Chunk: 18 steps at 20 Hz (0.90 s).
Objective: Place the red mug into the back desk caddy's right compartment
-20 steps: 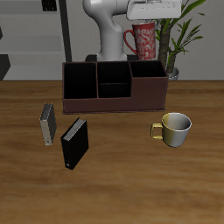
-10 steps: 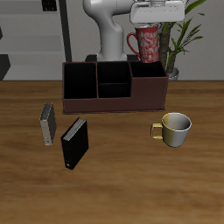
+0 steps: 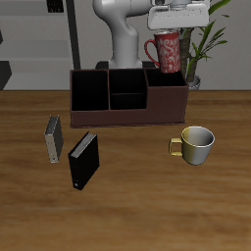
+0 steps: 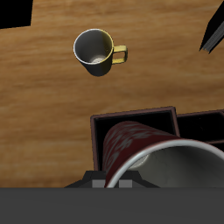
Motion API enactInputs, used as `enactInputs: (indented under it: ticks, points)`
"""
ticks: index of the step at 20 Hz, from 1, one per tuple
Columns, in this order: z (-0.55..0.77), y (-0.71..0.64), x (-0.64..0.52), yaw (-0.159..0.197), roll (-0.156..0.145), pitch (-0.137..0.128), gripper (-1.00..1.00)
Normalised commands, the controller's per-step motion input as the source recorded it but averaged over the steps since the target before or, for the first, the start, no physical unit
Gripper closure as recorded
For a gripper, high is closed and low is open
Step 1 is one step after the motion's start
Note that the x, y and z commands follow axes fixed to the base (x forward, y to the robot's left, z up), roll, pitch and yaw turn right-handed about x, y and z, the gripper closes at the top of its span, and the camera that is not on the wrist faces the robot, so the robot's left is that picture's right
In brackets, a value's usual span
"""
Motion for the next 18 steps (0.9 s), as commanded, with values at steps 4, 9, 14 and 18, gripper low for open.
enactInputs:
  ticks: [4, 9, 14, 18]
  points:
    - [-0.06, -0.02, 0.05, -0.051, -0.011, -0.001, 1.00]
    - [-0.14, 0.00, 0.09, -0.041, -0.001, 0.006, 1.00]
    - [-0.12, -0.02, 0.08, -0.024, -0.001, 0.011, 1.00]
    - [-0.13, 0.04, 0.01, -0.050, 0.013, 0.014, 1.00]
